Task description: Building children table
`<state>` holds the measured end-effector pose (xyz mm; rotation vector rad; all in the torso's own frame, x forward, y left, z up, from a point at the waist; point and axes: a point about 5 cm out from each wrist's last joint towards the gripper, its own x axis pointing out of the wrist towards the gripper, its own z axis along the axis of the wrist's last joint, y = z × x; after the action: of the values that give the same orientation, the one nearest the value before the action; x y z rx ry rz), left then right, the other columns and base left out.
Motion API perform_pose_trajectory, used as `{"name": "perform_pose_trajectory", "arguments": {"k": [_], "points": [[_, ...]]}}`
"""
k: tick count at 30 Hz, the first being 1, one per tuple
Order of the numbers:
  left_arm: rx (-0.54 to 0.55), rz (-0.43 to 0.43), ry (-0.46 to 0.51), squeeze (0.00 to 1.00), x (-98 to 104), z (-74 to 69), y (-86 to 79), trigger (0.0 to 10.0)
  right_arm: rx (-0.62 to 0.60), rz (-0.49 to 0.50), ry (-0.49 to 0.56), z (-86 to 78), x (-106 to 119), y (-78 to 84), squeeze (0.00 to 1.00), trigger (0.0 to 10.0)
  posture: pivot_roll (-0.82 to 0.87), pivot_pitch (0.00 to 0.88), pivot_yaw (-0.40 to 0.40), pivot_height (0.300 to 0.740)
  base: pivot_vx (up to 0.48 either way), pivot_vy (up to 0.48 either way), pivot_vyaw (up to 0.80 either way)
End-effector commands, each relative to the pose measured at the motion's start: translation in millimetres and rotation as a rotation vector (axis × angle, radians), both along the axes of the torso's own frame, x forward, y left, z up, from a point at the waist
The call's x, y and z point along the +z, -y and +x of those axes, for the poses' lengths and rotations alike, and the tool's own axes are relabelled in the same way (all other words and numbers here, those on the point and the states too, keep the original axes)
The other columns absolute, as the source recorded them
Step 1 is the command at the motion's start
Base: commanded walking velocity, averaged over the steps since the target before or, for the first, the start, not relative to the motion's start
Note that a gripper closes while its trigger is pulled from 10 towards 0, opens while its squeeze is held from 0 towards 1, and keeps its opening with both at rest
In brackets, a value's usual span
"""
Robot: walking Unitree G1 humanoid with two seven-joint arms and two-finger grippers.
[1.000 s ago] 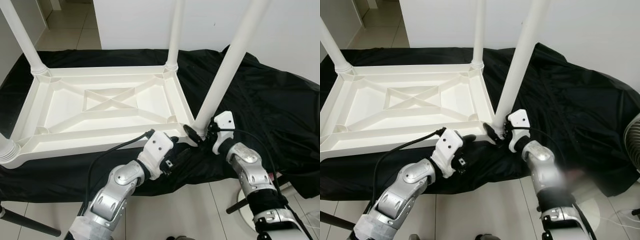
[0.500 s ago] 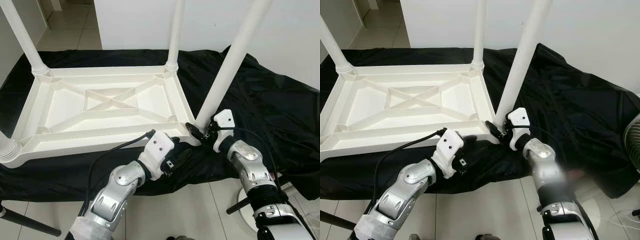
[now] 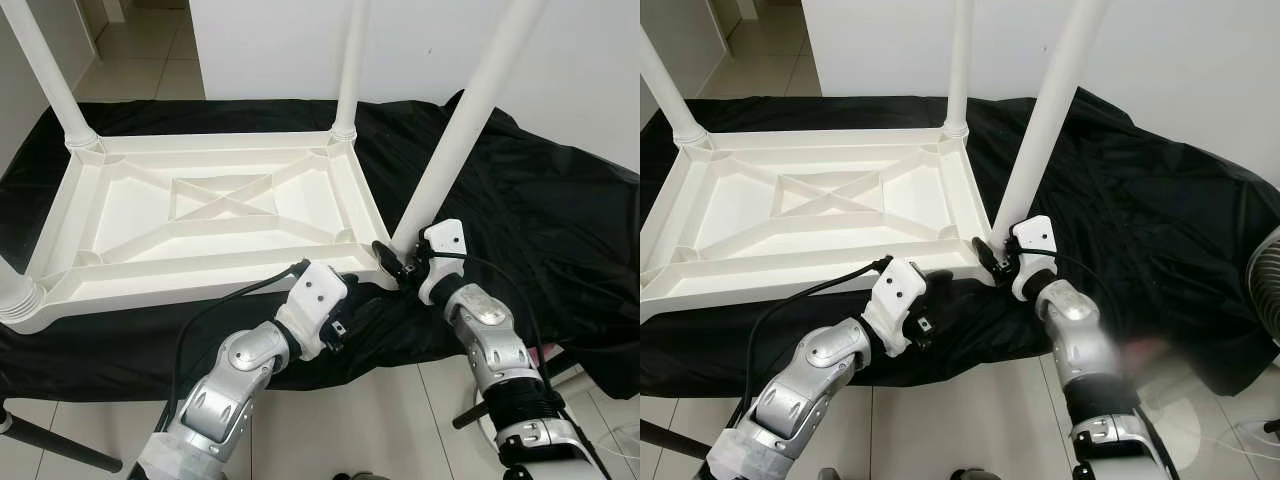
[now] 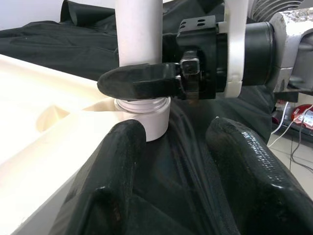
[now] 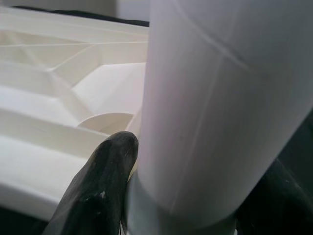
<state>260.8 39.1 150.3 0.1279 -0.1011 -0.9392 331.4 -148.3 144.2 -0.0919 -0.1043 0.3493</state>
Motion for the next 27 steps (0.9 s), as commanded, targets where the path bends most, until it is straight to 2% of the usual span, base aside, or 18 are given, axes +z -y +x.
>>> {"name": "perform_pose_trajectory", "arguments": {"k": [1,10,12,14,19,23,24,27], "points": [[-0.046,0.012,-0.008,0.0,-2.4,-1.6,2.9,10.0,-0.116,0.083,-0.047,-2.0,-4.7,-1.0,0.0,10.0,-0.07,0.077,-0.034,0.74,0.0,0.0,0.0],[-0.05,0.012,-0.011,0.0,-3.3,-2.7,3.9,10.0,-0.281,0.153,-0.077,-7.9,-9.8,-14.1,0.0,10.0,-0.07,0.077,-0.034,0.74,0.0,0.0,0.0],[-0.052,0.013,-0.016,0.0,-5.2,-3.4,4.5,10.0,-0.421,0.176,-0.087,-13.6,-13.9,-17.1,0.0,10.0,-0.07,0.08,-0.033,0.74,0.0,0.0,0.0],[-0.052,0.014,-0.019,0.0,-6.5,-3.4,4.5,10.0,-0.48,0.216,-0.105,-16.4,-16.5,-22.3,0.0,10.0,-0.07,0.082,-0.031,0.74,0.0,0.0,0.0],[-0.049,0.016,-0.019,0.0,-6.1,-2.8,3.7,10.0,-0.456,0.272,-0.102,-18.9,-10.4,-30.7,0.0,10.0,-0.07,0.086,-0.028,0.74,0.0,0.0,0.0],[-0.05,0.019,-0.017,0.0,-5.9,-2.1,2.6,10.0,-0.437,0.232,-0.082,-19.5,-7.7,-28.9,0.0,10.0,-0.07,0.086,-0.027,0.74,0.0,0.0,0.0],[-0.05,0.02,-0.017,0.0,-5.9,-2.1,2.4,10.0,-0.44,0.221,-0.081,-19.6,-8.5,-26.9,0.44,10.0,-0.07,0.086,-0.027,0.74,0.0,0.0,0.0],[-0.05,0.02,-0.017,0.0,-5.9,-2.1,2.3,10.0,-0.452,0.213,-0.082,-20.2,-9.2,-25.3,0.44,10.0,-0.07,0.086,-0.027,0.74,0.0,0.0,0.0]]}}
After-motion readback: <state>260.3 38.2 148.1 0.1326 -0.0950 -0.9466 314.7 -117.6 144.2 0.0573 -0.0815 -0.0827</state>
